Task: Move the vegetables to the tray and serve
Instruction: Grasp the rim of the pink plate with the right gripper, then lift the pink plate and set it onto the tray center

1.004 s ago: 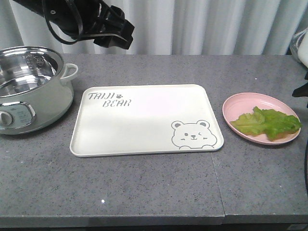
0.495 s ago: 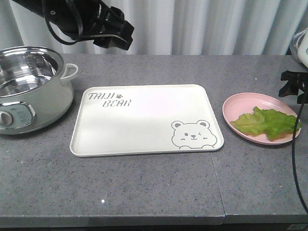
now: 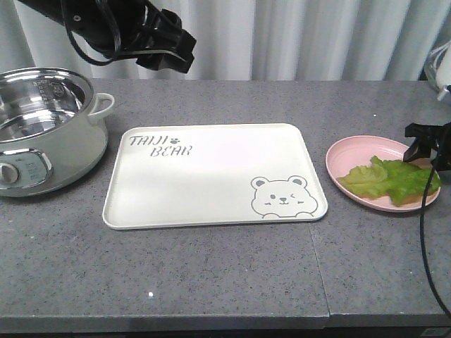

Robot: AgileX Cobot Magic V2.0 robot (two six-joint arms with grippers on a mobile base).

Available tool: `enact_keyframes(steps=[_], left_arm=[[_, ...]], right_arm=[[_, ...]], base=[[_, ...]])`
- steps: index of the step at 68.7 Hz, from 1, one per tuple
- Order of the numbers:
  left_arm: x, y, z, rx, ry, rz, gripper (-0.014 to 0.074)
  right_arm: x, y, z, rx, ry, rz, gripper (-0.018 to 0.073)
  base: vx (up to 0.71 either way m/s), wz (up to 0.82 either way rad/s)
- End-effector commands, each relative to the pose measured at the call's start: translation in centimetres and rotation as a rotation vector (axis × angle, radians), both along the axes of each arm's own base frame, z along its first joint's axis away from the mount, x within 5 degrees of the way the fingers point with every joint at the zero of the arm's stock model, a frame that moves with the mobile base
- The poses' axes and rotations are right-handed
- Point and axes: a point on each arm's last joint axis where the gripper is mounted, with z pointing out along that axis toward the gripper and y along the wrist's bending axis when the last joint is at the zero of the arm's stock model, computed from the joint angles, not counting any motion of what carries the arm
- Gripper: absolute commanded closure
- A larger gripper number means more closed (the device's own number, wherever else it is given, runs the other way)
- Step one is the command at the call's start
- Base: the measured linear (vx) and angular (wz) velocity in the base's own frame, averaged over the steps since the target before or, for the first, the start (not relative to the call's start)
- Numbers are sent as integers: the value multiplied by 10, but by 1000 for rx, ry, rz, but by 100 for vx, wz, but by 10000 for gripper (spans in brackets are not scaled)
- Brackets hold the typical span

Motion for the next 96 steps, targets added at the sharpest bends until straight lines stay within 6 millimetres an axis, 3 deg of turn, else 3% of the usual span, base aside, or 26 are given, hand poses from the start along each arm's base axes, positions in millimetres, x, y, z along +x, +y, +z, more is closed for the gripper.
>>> enact_keyframes(steps=[1,15,39,60,83,96], left_arm=[[-11,5,24,-71,-91,8,168],[-11,5,24,-71,-91,8,168],[-11,5,24,-71,-90,8,168],[-11,5,23,-69,-88,7,168],[-11,6,23,-65,-82,6,168],[-12,6,22,-61,-75,6,168]], right_arm=[[0,-2,37,-34,-110,-16,141],[-1,-3,36,-48,-103,-10,229],[-1,-2,36,-41,-100,-3,572],[1,5,47,49,-116,9,564],[8,11,124,86,-255,67,564],[10,24,142,174,-310,93,564]], base=[[0,0],[0,0],[0,0],[0,0],[0,0],[0,0]])
